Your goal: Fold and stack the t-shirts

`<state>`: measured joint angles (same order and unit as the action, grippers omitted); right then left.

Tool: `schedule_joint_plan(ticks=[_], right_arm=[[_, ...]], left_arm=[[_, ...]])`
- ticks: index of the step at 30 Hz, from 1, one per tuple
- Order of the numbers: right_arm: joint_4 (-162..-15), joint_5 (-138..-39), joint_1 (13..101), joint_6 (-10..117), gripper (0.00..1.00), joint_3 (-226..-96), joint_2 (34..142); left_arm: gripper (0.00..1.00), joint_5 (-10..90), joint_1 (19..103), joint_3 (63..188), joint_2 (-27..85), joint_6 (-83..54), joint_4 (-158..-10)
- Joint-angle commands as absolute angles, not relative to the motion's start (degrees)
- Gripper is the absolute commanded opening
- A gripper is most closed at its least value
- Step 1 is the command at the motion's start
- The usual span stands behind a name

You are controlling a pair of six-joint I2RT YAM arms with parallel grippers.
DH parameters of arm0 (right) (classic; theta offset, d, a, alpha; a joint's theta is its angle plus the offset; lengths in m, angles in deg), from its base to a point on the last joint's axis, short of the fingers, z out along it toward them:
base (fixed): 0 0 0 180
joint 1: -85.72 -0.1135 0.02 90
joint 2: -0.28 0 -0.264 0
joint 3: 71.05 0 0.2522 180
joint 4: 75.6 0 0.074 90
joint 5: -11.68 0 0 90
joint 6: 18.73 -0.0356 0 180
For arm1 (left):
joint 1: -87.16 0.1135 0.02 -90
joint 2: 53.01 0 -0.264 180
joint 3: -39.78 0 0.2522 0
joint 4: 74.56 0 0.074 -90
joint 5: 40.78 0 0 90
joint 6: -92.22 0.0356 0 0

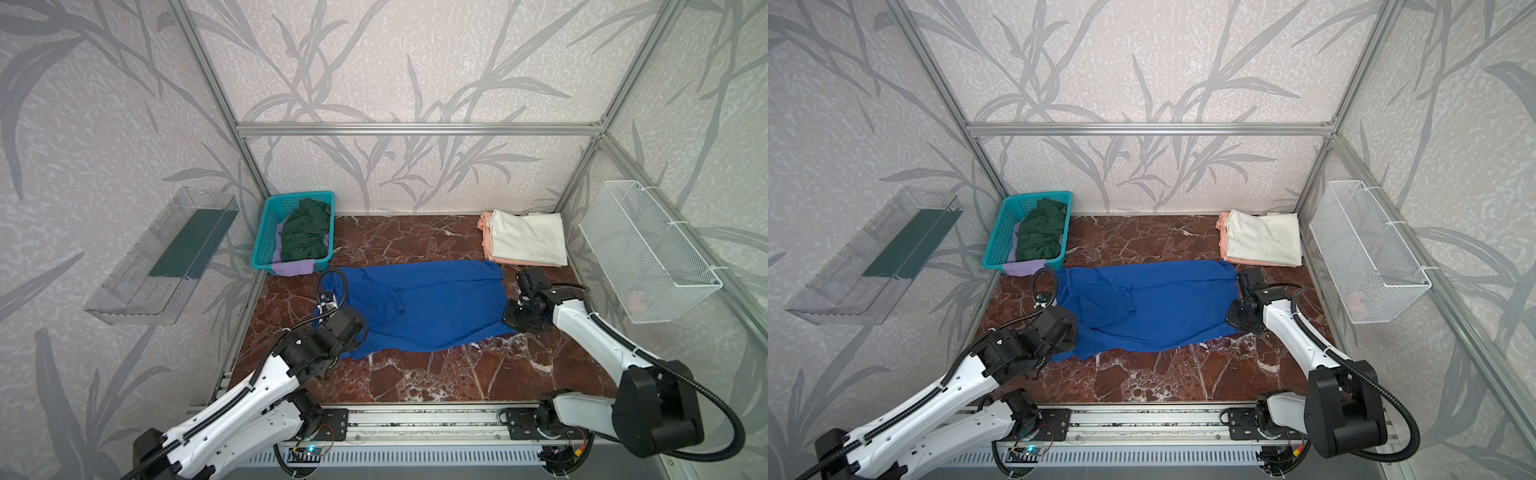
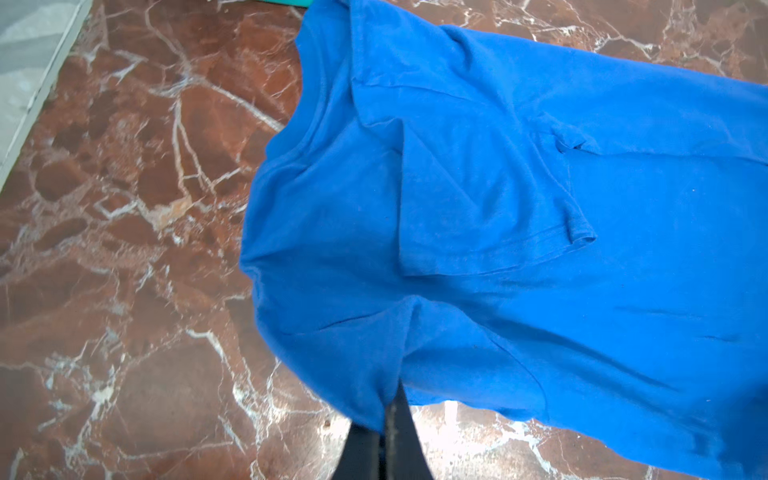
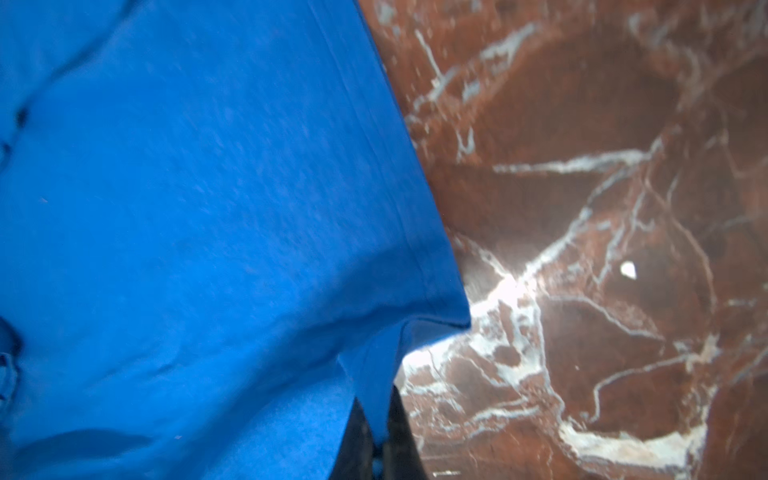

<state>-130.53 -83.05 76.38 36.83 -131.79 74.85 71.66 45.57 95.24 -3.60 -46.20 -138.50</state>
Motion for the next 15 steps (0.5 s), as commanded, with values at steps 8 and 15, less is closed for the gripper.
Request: schedule_joint_plan(ticks=[8, 15], right_arm=[[-133.51, -84.41, 78.91, 40.56, 0.00, -142.59, 86.91], [-132.51, -84.23, 79.96, 41.04, 0.00, -144.04, 90.52]], left_arm=[[0.00, 66.24, 52.24, 96.90, 2.33, -39.73, -134.15], [0.00, 64.44, 56.63, 97.13, 5.57, -37.52, -132.66]])
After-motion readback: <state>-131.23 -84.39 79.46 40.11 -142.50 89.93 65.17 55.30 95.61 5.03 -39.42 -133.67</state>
